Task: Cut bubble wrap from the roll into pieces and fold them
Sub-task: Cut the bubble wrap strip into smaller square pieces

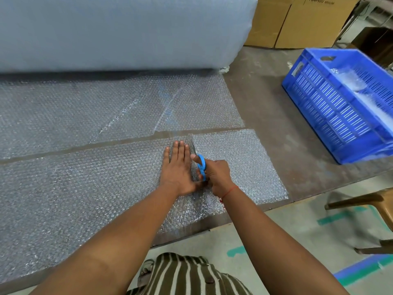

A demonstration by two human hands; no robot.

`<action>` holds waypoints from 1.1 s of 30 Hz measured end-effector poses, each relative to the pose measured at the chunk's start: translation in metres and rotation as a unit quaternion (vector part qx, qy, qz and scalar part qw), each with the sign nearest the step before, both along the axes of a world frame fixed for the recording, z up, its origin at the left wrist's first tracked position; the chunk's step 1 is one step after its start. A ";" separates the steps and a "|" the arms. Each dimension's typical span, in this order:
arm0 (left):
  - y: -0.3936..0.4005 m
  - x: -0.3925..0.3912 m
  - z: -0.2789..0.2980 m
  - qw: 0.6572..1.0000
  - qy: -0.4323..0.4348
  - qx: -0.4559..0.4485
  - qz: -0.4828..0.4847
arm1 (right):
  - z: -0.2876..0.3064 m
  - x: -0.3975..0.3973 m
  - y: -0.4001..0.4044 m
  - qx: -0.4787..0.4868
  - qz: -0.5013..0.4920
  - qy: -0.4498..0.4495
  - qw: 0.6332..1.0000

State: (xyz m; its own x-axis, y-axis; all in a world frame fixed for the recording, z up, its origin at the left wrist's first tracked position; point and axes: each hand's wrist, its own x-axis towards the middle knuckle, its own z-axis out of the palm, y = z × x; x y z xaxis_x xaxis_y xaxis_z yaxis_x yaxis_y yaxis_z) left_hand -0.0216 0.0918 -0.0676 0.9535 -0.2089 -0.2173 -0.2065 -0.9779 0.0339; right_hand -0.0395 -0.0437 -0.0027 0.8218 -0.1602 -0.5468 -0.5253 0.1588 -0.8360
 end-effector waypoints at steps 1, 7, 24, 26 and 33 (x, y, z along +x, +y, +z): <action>0.000 0.000 0.000 1.000 0.000 -0.001 0.001 | 0.000 0.000 0.000 -0.001 0.005 -0.001 1.000; -0.001 -0.001 0.002 1.000 -0.004 -0.009 0.005 | 0.003 0.000 -0.004 -0.027 0.017 -0.003 0.999; -0.001 0.000 -0.001 1.000 -0.009 0.001 0.004 | 0.005 0.005 0.003 -0.009 -0.002 0.022 1.000; -0.001 -0.001 0.000 1.000 -0.010 -0.005 0.006 | 0.004 0.005 0.002 -0.001 -0.002 0.022 1.000; -0.001 -0.001 0.000 1.000 -0.010 -0.007 0.005 | 0.002 0.006 0.001 0.003 0.012 0.022 1.000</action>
